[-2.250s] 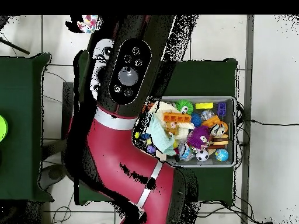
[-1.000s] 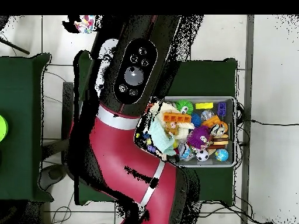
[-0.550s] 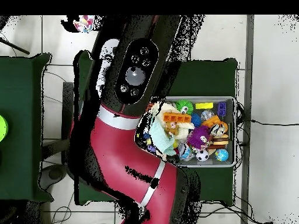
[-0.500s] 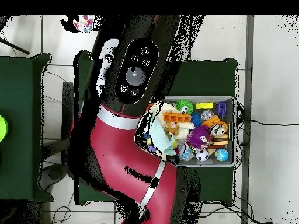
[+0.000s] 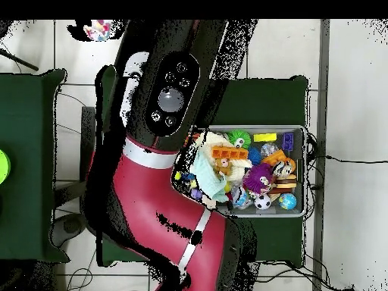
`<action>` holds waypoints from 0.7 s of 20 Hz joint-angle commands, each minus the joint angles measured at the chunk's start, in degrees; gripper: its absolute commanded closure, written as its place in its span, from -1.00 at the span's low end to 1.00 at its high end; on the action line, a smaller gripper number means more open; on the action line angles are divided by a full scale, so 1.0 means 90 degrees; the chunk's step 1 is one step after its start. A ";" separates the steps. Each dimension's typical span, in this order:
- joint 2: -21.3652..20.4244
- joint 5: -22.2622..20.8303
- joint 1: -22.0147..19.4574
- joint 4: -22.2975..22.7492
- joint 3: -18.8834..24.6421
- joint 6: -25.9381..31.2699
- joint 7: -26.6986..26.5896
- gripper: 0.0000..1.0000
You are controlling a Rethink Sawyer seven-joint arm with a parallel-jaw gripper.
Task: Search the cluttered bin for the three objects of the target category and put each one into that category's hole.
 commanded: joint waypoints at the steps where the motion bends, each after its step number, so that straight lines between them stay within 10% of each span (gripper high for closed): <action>1: 0.0455 0.1393 0.0192 -0.0197 -0.1794 0.0440 0.0104 1.00; 7: 0.1688 0.3868 -0.0546 0.3279 -0.3291 0.1562 0.3238 1.00; 14: 0.2002 0.5393 -0.0972 0.4657 -0.3991 0.1587 0.5758 1.00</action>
